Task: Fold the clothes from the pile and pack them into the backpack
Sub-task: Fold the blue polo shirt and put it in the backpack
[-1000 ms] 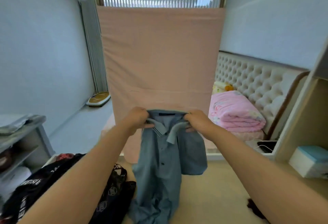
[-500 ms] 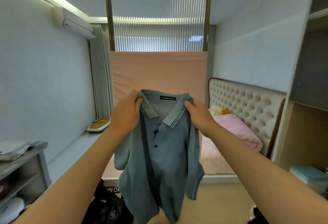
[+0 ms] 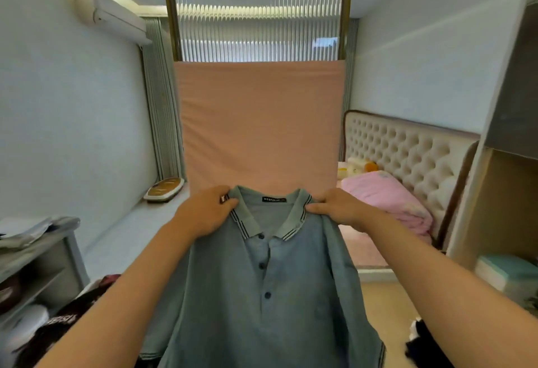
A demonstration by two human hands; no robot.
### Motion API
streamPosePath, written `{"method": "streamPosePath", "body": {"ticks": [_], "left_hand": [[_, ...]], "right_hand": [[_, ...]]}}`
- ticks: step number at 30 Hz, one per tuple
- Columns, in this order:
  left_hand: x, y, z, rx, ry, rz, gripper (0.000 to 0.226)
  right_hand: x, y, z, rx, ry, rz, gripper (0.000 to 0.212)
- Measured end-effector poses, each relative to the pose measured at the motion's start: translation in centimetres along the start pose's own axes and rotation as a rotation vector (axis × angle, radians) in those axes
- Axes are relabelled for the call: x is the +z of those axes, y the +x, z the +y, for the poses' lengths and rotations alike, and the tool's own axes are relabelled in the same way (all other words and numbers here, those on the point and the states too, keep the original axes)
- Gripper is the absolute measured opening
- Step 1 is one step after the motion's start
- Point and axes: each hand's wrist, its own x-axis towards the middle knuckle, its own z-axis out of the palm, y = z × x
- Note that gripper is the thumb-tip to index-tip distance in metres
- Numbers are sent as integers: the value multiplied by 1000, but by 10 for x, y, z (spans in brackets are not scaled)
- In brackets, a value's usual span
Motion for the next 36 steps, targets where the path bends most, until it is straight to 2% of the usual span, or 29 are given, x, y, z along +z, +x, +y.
{"method": "streamPosePath", "body": {"ticks": [4, 8, 11, 14, 17, 20, 21, 22, 23, 25, 28, 30, 32, 34, 36], "left_hand": [[95, -5, -39, -112, -50, -135, 25], [163, -5, -77, -141, -102, -201, 24], [200, 2, -99, -120, -65, -231, 22], [236, 13, -118, -117, 103, -252, 19], [269, 27, -127, -203, 232, -243, 23], [299, 44, -132, -407, 68, -207, 24], [308, 49, -134, -487, -26, -181, 28], [320, 51, -138, -542, -102, -178, 39], [331, 51, -142, -558, -139, -212, 56], [355, 42, -145, -524, -107, -367, 74], [398, 19, -145, -369, -76, -516, 62], [424, 2, -144, -266, -42, -621, 55], [442, -14, -139, -217, -8, -724, 53], [454, -28, -138, -204, 5, -780, 53], [462, -40, -142, -198, 24, -827, 54]], "right_hand": [[57, 20, 79, 92, -254, -17, 39], [98, 31, 143, 158, -279, -23, 45], [123, 42, 178, 201, -340, -10, 40], [145, 57, 206, 297, -405, -6, 44], [165, 80, 228, 369, -339, -24, 41], [183, 102, 245, 303, -140, -76, 17], [189, 108, 254, 278, -54, -133, 37], [195, 107, 260, 266, 14, -193, 62], [199, 105, 267, 282, 4, -235, 75], [210, 99, 287, 335, -93, -243, 76], [233, 80, 321, 601, -218, -212, 61], [248, 70, 332, 724, -250, -238, 67], [267, 60, 336, 689, -338, -247, 75], [284, 55, 337, 566, -499, -286, 80], [297, 52, 336, 477, -689, -390, 66]]}}
